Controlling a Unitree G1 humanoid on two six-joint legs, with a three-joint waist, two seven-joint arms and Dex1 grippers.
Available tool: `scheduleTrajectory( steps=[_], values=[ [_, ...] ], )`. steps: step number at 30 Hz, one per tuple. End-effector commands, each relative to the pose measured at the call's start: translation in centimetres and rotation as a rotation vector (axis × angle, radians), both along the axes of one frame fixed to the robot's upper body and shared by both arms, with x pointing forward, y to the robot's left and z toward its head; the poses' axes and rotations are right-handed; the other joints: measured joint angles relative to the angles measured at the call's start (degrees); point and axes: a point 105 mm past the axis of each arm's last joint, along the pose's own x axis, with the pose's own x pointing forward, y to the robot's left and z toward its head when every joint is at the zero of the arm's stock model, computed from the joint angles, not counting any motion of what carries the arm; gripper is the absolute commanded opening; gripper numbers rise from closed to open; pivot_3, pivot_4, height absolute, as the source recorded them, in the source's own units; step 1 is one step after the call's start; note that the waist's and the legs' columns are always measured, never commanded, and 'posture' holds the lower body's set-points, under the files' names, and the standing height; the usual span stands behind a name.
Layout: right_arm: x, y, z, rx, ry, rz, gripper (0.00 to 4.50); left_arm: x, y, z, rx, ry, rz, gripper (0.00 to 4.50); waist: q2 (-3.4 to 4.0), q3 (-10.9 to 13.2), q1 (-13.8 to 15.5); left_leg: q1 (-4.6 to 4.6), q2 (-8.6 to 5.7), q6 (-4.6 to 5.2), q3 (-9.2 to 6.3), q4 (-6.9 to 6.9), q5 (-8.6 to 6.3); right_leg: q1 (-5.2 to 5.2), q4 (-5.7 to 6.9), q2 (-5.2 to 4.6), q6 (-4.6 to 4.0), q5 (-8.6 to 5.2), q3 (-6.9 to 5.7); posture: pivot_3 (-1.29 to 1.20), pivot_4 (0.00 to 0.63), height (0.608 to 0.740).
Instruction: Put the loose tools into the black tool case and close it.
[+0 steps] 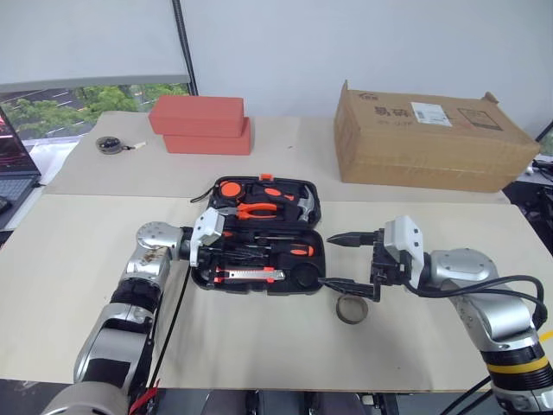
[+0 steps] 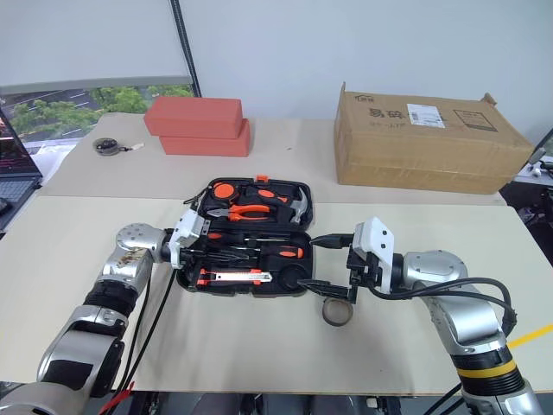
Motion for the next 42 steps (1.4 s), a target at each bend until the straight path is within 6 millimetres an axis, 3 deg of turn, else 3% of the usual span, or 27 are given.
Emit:
scheduleTrajectory(
  steps=[1, 6, 22, 26, 30, 33, 36, 42],
  values=[
    [-0.2, 0.1, 1.1, 0.026, -0.032, 0.013, 4.50, -0.3, 0.8, -0.4, 0.091, -0.047, -0.014, 0.04, 0.00, 0.0, 0.0, 0.02, 0.01, -0.03, 0.00, 0.00, 0.02, 0.00, 0.01, 0.02, 0.00, 0.00, 0.01, 0.00, 0.150, 0.712],
    [0.0, 0.2, 1.2, 0.027, -0.038, 0.015, 4.50, -0.4, 1.4, -2.1, 0.208, -0.074, -0.041, 0.04, 0.00, 0.0, 0.2, 0.03, 0.02, -0.05, -0.01, 0.00, 0.03, 0.00, 0.05, 0.04, -0.02, 0.00, 0.00, 0.00, 0.150, 0.712],
    [-0.3, 0.1, 1.0, 0.007, -0.037, 0.005, 4.50, -0.2, 2.0, -5.2, 0.360, -0.135, -0.066, 0.04, 0.02, 0.0, 0.3, 0.40, 0.04, -0.13, 0.00, 0.00, -0.04, 0.19, 0.12, -0.10, -0.04, 0.02, 0.02, 0.00, 0.150, 0.712],
    [-0.9, -0.1, 0.3, -0.054, -0.011, 0.002, 4.50, 0.7, 1.6, -4.1, 0.310, -0.183, -0.009, 0.04, 0.03, 0.0, 0.5, 0.51, 0.04, -0.23, -0.01, 0.00, -0.08, 0.18, 0.12, -0.16, -0.03, 0.03, 0.02, 0.00, 0.150, 0.712],
    [-2.3, -1.2, -1.6, -0.230, 0.063, -0.008, 4.50, 2.3, 1.3, -1.2, 0.242, -0.235, 0.103, 0.04, 0.03, 0.0, 0.8, 0.44, -0.01, -0.37, -0.04, 0.01, -0.15, 0.13, 0.10, -0.23, -0.03, 0.03, -0.05, 0.00, 0.150, 0.712],
    [-3.1, -2.0, -2.2, -0.310, 0.099, -0.031, 4.50, 1.2, 1.1, 1.7, 0.155, -0.235, 0.059, 0.70, -0.01, 0.0, 0.5, 0.27, -0.01, -0.38, -0.02, 0.06, -0.15, 0.11, 0.06, -0.24, -0.05, 0.03, -0.03, 0.00, 0.150, 0.712],
    [-3.9, -2.5, -2.6, -0.353, 0.123, -0.048, 4.50, -0.6, 0.9, 3.9, 0.087, -0.182, 0.006, 1.76, -0.03, 0.0, 0.3, -0.01, 0.00, -0.12, -0.04, 0.08, 0.02, 0.00, 0.05, -0.21, 0.14, 0.17, -0.01, 0.00, 0.150, 0.712],
    [-5.1, -2.5, -4.6, -0.429, 0.194, -0.060, 4.50, -5.0, 0.8, 5.3, 0.110, -0.070, -0.103, 3.90, -0.03, 0.0, 0.1, 0.01, 0.10, -0.41, -0.04, 0.03, 0.14, 0.00, 0.01, -0.10, 0.01, -0.11, 0.04, 0.00, 0.150, 0.712]
  ],
)
